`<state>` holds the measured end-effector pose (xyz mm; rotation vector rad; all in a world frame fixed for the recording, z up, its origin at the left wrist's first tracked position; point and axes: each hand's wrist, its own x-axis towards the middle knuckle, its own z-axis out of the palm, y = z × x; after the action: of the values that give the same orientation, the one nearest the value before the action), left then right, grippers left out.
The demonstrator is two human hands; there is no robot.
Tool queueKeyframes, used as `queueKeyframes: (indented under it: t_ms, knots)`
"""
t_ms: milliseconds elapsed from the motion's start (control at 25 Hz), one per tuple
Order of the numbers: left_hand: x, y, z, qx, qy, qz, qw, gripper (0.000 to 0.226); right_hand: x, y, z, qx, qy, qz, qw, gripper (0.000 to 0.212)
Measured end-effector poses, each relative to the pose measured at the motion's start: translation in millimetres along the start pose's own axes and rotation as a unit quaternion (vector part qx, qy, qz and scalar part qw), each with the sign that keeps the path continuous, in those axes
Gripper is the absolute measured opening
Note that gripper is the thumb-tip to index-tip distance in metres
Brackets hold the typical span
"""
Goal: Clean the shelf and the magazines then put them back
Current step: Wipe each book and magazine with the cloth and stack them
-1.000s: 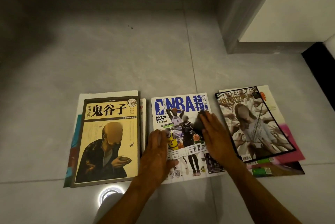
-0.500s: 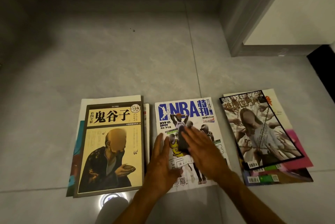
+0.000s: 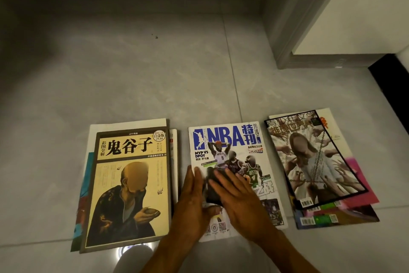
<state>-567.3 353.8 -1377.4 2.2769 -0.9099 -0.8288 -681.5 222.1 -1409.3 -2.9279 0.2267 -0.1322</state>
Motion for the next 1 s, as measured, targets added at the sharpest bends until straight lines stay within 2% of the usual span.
queueKeyframes:
  t_ms: [40, 80, 160, 240, 280, 320, 400, 480, 520, 560, 600, 720, 800, 880, 1000]
  knots:
    - [3, 1, -1, 0.006, -0.015, -0.001, 1.000, 0.110, 3, 19, -3, -0.017, -0.001, 0.011, 1.000, 0.062]
    - [5, 1, -2, 0.014, -0.027, 0.003, 1.000, 0.109, 10, 38, -7, -0.012, -0.002, 0.059, 0.998, 0.061]
    - [10, 1, -2, 0.038, -0.048, 0.011, 0.998, 0.107, 31, 65, -17, 0.040, 0.007, 0.208, 0.977, 0.059]
    - [9, 2, -2, 0.074, -0.048, 0.017, 0.996, 0.106, 54, 56, -20, 0.071, 0.027, 0.332, 0.940, 0.066]
    - [9, 4, -3, 0.095, -0.042, 0.021, 0.994, 0.108, 61, 40, -16, 0.063, 0.032, 0.361, 0.930, 0.071]
    - [10, 3, -3, 0.117, -0.039, 0.023, 0.992, 0.111, 64, 20, -12, 0.057, 0.038, 0.352, 0.934, 0.077]
    - [13, 4, -4, 0.144, -0.035, 0.025, 0.989, 0.116, 53, -15, -2, 0.054, 0.034, 0.232, 0.971, 0.081]
    - [15, 4, -5, 0.150, -0.031, 0.022, 0.988, 0.118, 39, -3, -6, 0.035, -0.015, 0.077, 0.996, 0.076]
    - [15, 4, -6, 0.146, -0.033, 0.017, 0.989, 0.118, 39, 19, -14, 0.023, -0.038, 0.046, 0.998, 0.074]
    - [15, 3, -5, 0.143, -0.039, 0.013, 0.989, 0.119, 39, 40, -21, 0.024, -0.067, 0.067, 0.995, 0.073]
    - [15, 3, -5, 0.142, -0.044, 0.012, 0.989, 0.119, 41, 59, -25, 0.025, -0.073, 0.129, 0.989, 0.074]
    - [16, 4, -1, 0.137, -0.046, 0.010, 0.990, 0.120, 63, 81, -30, 0.031, 0.028, 0.356, 0.934, 0.075]
    - [16, 5, -1, 0.132, -0.046, 0.010, 0.990, 0.119, 85, 60, -22, 0.033, 0.075, 0.426, 0.901, 0.075]
    - [15, 6, -1, 0.120, -0.045, 0.011, 0.992, 0.118, 95, 31, -14, 0.066, 0.078, 0.377, 0.920, 0.075]
    - [15, 7, -3, 0.095, -0.055, 0.011, 0.994, 0.117, 71, 20, -11, 0.053, 0.020, 0.153, 0.987, 0.079]
